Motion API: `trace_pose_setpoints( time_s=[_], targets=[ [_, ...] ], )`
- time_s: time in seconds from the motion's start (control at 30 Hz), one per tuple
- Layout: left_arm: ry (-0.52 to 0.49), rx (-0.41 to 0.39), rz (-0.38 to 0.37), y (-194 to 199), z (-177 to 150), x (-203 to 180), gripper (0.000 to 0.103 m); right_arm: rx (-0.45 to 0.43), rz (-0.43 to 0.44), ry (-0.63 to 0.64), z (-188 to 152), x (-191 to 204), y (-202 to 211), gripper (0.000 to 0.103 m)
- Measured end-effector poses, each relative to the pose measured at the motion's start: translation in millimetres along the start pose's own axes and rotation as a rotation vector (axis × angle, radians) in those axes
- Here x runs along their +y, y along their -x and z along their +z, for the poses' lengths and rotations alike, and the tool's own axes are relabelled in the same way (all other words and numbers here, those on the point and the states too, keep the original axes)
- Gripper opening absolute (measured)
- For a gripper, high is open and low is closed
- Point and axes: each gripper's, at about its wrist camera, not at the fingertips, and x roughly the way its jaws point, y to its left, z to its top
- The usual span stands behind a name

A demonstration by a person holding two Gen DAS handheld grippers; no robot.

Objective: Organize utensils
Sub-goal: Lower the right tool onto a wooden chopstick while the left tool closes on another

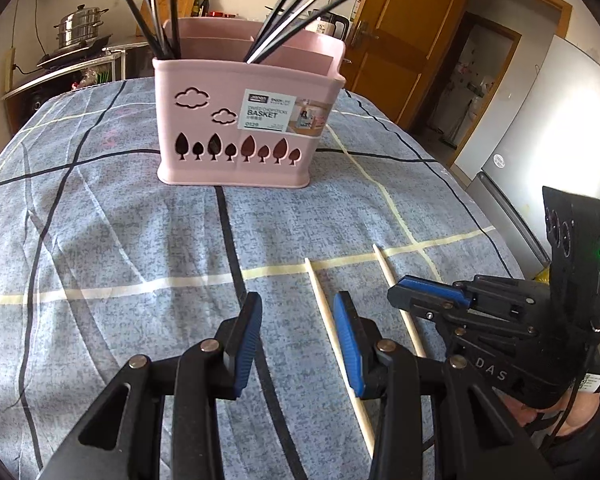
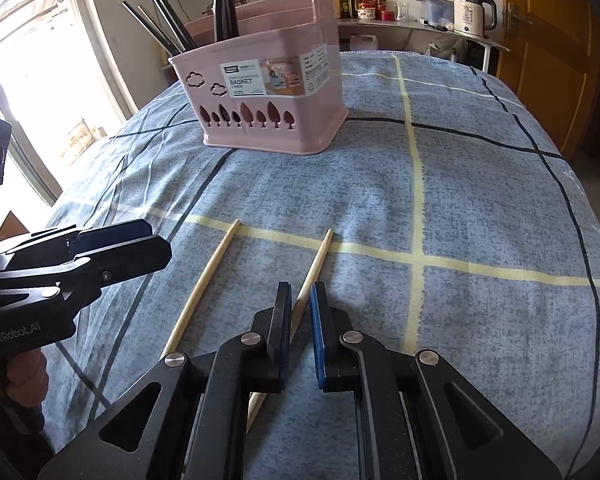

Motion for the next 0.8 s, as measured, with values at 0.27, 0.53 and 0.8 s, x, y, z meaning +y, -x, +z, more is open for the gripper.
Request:
trace_pose_setpoints(
  time_s=[0.27, 0.53, 0.8],
  targets=[
    [-0.059, 0.051, 0.039, -31, 4, -24, 0.039, -0.006, -0.062, -0.031, 1, -17, 8, 0.01],
    [-0.126, 0.053, 0.123, -43, 13, -31, 0.013, 0.005, -0.09, -0.068, 18, -25, -7, 0.01],
    [-0.096, 0.071, 0.093, -42, 17, -18, 0.009, 0.056, -0.108, -0.062, 34, -25, -17, 0.01]
  ],
)
